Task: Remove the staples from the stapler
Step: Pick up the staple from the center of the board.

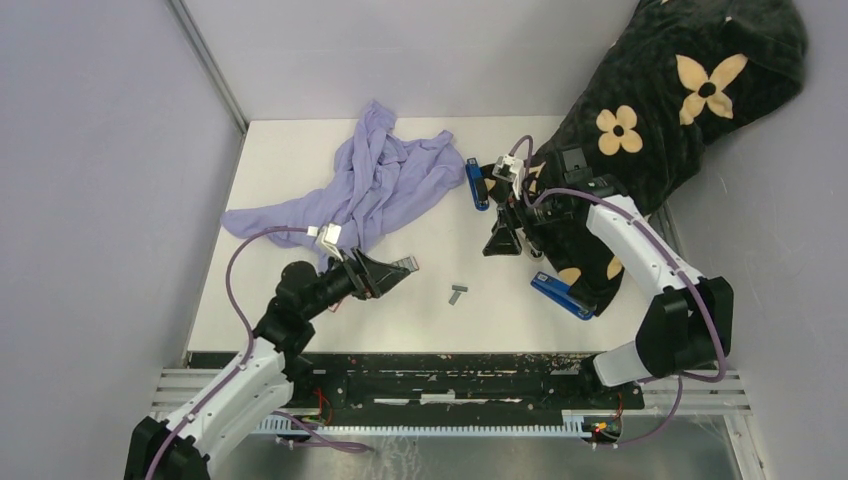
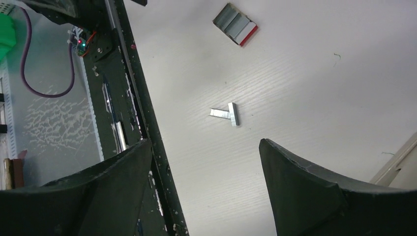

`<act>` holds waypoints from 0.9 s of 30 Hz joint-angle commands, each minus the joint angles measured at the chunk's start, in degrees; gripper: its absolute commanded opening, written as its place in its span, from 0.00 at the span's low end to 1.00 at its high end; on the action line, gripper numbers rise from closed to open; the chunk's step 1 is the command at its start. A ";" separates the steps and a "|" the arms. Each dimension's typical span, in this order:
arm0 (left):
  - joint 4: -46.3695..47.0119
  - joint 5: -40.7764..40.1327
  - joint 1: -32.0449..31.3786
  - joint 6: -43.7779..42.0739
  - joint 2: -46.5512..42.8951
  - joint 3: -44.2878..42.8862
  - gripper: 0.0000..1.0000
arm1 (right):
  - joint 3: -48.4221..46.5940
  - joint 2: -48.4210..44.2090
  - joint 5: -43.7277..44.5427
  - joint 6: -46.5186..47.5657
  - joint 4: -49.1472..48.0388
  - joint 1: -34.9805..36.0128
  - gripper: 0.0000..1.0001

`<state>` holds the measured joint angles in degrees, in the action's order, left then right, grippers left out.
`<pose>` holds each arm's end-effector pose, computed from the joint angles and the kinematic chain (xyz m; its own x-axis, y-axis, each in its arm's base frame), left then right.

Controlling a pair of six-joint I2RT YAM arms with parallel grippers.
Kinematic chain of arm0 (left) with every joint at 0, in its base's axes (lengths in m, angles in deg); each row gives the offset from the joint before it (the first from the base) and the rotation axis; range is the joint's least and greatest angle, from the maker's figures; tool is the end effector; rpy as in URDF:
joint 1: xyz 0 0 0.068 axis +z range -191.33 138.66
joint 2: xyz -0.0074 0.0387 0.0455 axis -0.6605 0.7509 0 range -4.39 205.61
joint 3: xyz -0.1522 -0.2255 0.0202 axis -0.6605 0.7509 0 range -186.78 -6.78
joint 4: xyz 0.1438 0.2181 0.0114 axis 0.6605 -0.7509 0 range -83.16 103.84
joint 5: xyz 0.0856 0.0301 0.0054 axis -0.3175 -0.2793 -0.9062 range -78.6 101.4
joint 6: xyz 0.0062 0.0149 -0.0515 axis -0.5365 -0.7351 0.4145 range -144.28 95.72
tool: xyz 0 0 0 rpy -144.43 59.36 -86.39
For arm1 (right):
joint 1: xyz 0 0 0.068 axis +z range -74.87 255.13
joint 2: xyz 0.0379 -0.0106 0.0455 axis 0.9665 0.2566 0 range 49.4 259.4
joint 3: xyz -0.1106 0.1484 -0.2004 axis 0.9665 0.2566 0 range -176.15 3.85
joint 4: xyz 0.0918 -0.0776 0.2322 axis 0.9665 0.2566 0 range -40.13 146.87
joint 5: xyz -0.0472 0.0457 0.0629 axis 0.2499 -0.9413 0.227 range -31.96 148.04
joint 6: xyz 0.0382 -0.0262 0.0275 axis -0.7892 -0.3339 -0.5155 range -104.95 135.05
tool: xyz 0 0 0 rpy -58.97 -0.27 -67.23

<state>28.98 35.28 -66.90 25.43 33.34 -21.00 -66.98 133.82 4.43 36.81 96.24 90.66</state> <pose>0.1429 -0.0843 0.2167 -0.6616 -0.4567 -0.5948 0.3886 0.4696 -0.7928 0.2759 0.1064 0.2946 -0.5718 -0.3871 -0.7233 -0.8174 0.3448 0.4616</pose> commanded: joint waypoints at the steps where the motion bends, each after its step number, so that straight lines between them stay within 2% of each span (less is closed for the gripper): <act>1: 2.78 -4.17 -4.74 0.11 -2.26 -1.98 0.94 | 1.01 -0.37 -3.40 -5.11 -7.83 -0.07 0.86; 4: 2.68 -12.10 -13.18 -2.10 0.42 -3.94 0.94 | -2.64 2.91 -5.43 -6.93 -4.11 -0.06 0.85; 7: 2.14 -19.39 -21.31 -5.68 8.63 -8.12 0.92 | -3.54 3.28 -6.31 -7.73 -2.55 0.03 0.85; 12: -8.11 -30.61 -30.91 -13.34 20.55 -17.87 0.85 | -2.07 -0.90 -3.80 -10.35 -5.32 -0.04 0.85; 14: -11.47 -34.12 -32.61 -14.54 23.90 -20.58 0.77 | -1.02 -2.15 -2.76 -11.39 -6.95 -0.06 0.85; 18: -14.43 -35.32 -33.50 -14.80 29.96 -23.44 0.62 | -0.77 -2.42 -1.19 -12.16 -7.55 -0.45 0.85; 27: -17.91 -36.25 -33.76 -19.92 43.51 -31.31 0.56 | 0.14 -2.26 -0.35 -11.85 -8.38 -2.69 0.86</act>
<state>11.97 1.49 -100.32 10.27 73.76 -47.38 -67.24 132.62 3.89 25.33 90.19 88.63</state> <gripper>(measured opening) 0.567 0.854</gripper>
